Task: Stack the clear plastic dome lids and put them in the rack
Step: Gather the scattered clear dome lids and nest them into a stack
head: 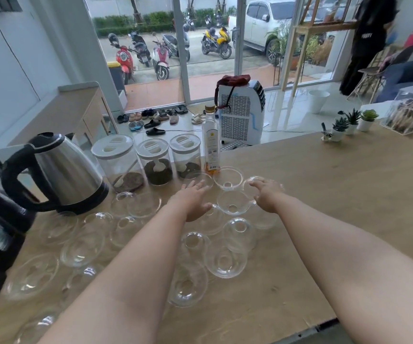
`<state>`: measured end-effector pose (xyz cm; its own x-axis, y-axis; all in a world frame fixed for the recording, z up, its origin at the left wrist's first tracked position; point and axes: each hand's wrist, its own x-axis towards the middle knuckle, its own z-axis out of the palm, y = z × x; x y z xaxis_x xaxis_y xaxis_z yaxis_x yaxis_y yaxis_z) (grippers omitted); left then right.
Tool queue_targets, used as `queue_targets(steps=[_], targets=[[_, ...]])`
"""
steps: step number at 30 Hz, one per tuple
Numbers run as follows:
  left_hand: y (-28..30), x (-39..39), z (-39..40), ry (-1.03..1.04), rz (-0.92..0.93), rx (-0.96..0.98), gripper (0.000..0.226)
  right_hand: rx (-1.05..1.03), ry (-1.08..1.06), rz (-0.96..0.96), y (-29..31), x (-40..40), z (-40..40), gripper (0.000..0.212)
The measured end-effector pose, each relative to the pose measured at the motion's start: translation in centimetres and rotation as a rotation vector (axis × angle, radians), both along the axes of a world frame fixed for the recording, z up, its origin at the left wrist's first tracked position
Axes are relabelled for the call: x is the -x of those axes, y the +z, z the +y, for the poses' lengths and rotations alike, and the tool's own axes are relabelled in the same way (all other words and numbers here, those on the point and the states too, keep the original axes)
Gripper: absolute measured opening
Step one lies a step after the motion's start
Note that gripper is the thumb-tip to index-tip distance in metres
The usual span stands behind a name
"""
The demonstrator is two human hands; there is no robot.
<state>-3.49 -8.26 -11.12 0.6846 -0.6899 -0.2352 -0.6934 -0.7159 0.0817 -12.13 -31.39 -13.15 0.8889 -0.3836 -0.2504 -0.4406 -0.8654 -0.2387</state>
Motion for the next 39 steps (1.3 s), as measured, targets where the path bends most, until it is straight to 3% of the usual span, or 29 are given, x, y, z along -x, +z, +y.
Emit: queue_targets(steps=[13,20,25,33,39], targets=[[-1.8,0.1,-2.6,-0.061,0.040,0.183,0.071,-0.028,-0.056,0.005,-1.0,-1.5,-4.2,0.073],[-2.5,-0.9,-3.5,-0.110,0.085,0.249,0.074,-0.120,-0.048,-0.031,-1.2,-3.4,-4.6,0.067],[-2.1,-1.8,0.4,-0.037,0.036,0.362,0.076,-0.199,0.117,-0.225,0.1,-3.9,-0.9,0.056],[-2.9,-0.7,6.8,0.133,0.016,0.252,0.094,-0.170,0.535,-0.072,-0.5,-3.3,6.0,0.070],[-4.1,2.0,12.1,0.235,0.013,0.319,0.107,0.001,0.588,0.015,-1.8,-3.3,7.3,0.082]])
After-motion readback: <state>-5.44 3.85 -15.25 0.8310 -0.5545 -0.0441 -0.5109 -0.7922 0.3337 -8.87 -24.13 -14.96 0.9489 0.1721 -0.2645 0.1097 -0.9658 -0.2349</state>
